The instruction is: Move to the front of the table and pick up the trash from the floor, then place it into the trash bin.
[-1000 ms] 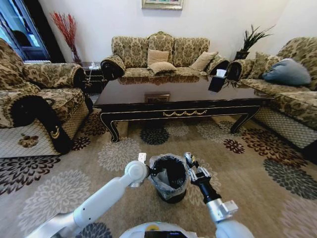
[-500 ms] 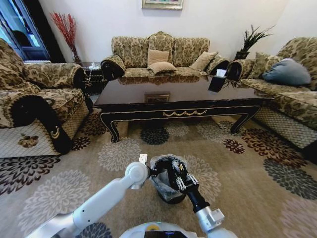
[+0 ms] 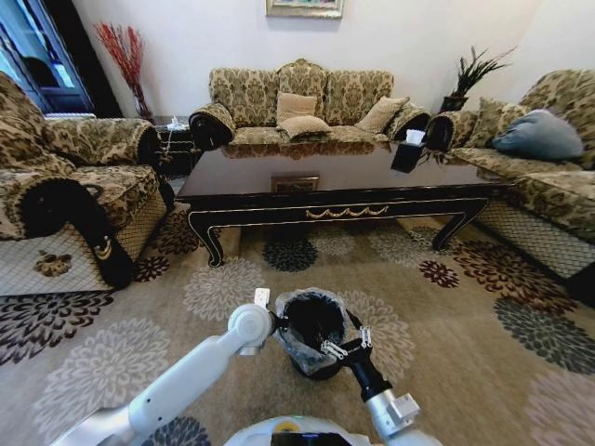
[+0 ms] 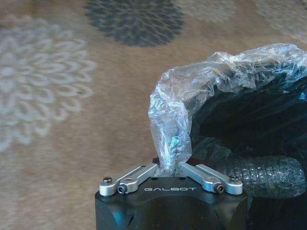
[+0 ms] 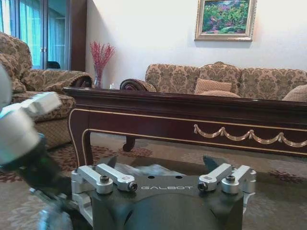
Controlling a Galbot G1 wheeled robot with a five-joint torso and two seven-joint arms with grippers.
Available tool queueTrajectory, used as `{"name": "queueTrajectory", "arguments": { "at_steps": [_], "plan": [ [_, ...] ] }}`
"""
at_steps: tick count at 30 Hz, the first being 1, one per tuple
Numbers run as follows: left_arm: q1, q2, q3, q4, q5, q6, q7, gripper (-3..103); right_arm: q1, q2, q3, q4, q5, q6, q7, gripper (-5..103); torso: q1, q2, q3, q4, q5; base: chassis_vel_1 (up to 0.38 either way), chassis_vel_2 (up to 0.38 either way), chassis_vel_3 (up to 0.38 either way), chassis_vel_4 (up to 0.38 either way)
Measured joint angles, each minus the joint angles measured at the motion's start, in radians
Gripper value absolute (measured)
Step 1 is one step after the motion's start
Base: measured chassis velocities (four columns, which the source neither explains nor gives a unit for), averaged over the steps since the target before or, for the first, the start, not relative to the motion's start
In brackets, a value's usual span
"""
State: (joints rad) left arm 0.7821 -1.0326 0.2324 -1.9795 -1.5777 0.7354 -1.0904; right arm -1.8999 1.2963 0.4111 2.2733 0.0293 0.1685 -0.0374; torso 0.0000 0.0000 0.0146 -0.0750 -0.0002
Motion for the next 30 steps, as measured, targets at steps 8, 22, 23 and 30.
{"name": "queueTrajectory", "arguments": {
  "at_steps": [8, 22, 23, 30],
  "plan": [
    [0.090, 0.093, -0.169, -0.036, -0.020, 0.000, 0.009, 0, 0.001, -0.004, 0.008, -0.008, 0.009, 0.005, 0.003, 100, 0.000, 0.000, 0.000, 0.0000, 0.0001, 0.000, 0.000, 0.000, 0.000],
    [0.284, 0.159, -0.347, -0.013, 0.030, 0.000, 0.060, 0, 0.003, -0.004, -0.010, -0.035, 0.003, 0.004, 0.007, 100, 0.000, 0.000, 0.000, 0.0000, 0.0000, 0.000, 0.000, 0.000, 0.000],
    [0.287, 0.159, -0.350, -0.011, 0.033, 0.000, 0.060, 0, 0.003, -0.004, -0.010, -0.036, 0.002, 0.005, 0.007, 100, 0.000, 0.000, 0.000, 0.0000, 0.0000, 0.000, 0.000, 0.000, 0.000],
    [0.301, 0.149, -0.356, -0.006, 0.052, 0.000, 0.062, 2, 0.009, -0.002, -0.009, -0.044, 0.002, 0.005, 0.012, 100, 0.000, 0.000, 0.000, 0.0001, 0.0003, 0.000, 0.000, 0.000, 0.000]
  ]
}}
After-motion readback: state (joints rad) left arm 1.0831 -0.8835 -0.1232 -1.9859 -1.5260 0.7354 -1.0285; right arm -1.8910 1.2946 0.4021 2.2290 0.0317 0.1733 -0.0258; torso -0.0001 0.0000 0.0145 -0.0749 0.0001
